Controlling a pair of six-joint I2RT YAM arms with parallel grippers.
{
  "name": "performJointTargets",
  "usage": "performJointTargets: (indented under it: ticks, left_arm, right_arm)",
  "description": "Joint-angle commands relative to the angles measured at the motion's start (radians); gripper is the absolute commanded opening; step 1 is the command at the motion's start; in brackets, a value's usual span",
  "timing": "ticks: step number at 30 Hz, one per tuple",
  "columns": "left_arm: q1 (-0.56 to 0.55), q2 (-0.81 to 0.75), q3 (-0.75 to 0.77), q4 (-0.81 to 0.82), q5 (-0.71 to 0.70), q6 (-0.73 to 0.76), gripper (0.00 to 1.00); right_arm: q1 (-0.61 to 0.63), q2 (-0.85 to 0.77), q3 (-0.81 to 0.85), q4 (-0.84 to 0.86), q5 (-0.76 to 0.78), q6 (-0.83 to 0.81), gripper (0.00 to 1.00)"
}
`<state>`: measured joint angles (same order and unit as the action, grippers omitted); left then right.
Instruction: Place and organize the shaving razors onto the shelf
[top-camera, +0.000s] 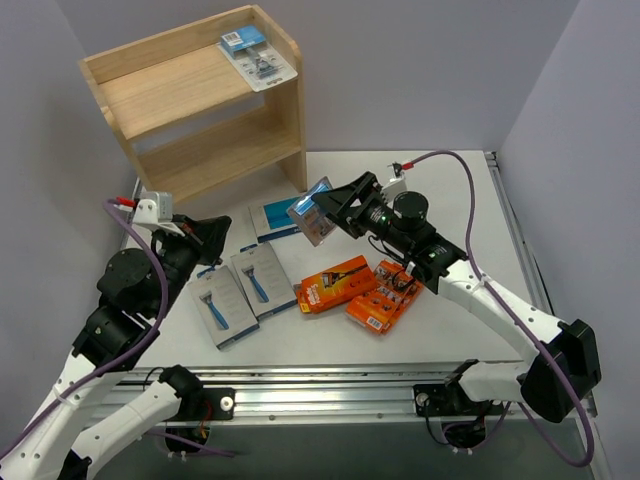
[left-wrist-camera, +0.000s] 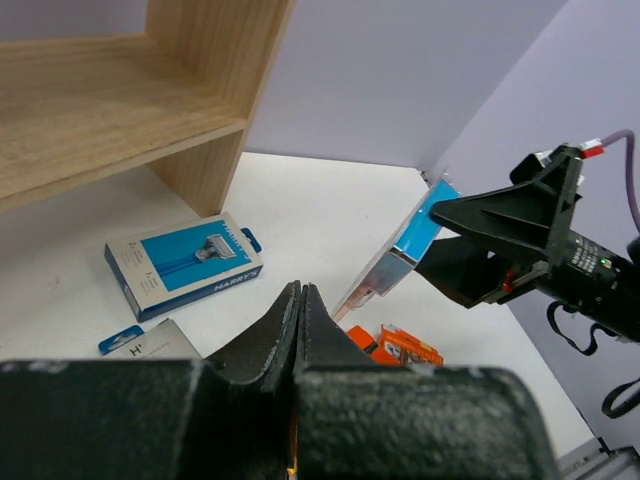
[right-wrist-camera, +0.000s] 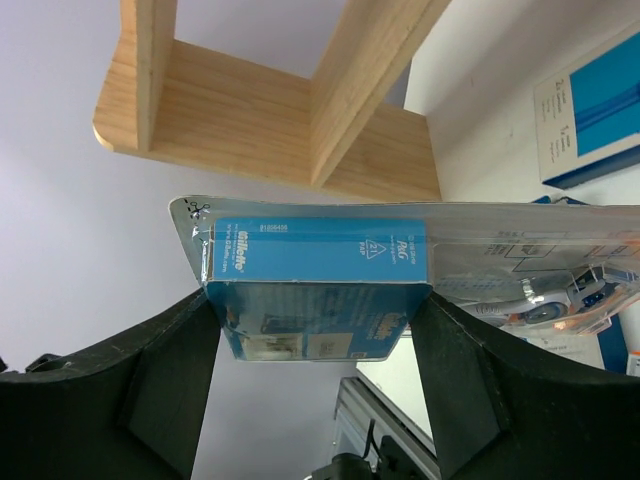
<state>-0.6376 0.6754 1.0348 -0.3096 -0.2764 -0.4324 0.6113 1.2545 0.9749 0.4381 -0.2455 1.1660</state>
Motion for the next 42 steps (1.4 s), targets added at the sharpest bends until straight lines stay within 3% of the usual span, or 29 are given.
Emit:
performJointTargets:
  ticks: [1,2,4,5,6,8,9,14,20,27,31,34,38,42]
  left_arm:
    - [0.006,0.003,0.002,0.05,0.081,0.012,0.04]
    - [0.004,-0.005,-0.013,0.081,0.112,0.032,0.2]
    - [0.004,-0.01,-0.064,0.116,0.156,0.049,0.4]
    - [0.006,-0.013,-0.08,0.153,0.18,0.06,0.6]
    - [0.004,-0.013,-0.096,0.168,0.222,0.061,0.66]
    - [0.004,-0.008,-0.127,0.193,0.244,0.06,0.71]
    - [0.004,-0.004,-0.13,0.196,0.252,0.06,0.73]
    - [0.006,0.024,-0.136,0.208,0.267,0.086,0.75]
    - [0.004,0.079,-0.174,0.346,0.367,0.115,0.79]
    - [0.004,0.147,-0.188,0.331,0.327,0.107,0.8]
    - [0.006,0.132,-0.188,0.29,0.289,0.124,0.8]
    - [0.006,0.105,-0.151,0.195,0.246,0.158,0.8]
    - [0.007,0.067,-0.082,0.071,0.183,0.242,0.8]
    - [0.013,0.024,-0.045,-0.014,0.12,0.328,0.8]
  right_arm:
    - [0.004,-0.015,-0.021,0.08,-0.026,-0.002,0.33]
    - [0.004,-0.012,-0.03,0.097,-0.037,0.004,0.34]
    - [0.005,-0.009,-0.039,0.116,-0.054,0.02,0.46]
    - [0.005,-0.006,-0.044,0.132,-0.067,0.027,0.52]
    - [0.007,-0.006,-0.045,0.139,-0.072,0.03,0.61]
    - [0.01,-0.001,-0.042,0.155,-0.084,0.023,0.69]
    - [0.01,0.0,-0.032,0.154,-0.089,0.02,0.74]
    - [0.016,0.009,-0.013,0.146,-0.094,0.012,0.8]
    - [0.025,0.032,-0.016,0.194,-0.112,0.041,0.8]
    - [0.038,0.034,-0.013,0.18,-0.13,0.038,0.8]
    - [0.01,0.004,0.004,0.07,-0.133,-0.025,0.8]
    - [-0.031,-0.015,0.015,-0.045,-0.149,-0.136,0.74]
    - [-0.12,-0.02,-0.004,-0.105,-0.25,-0.287,0.47]
    - [-0.137,0.017,0.074,-0.254,-0.258,-0.639,0.44]
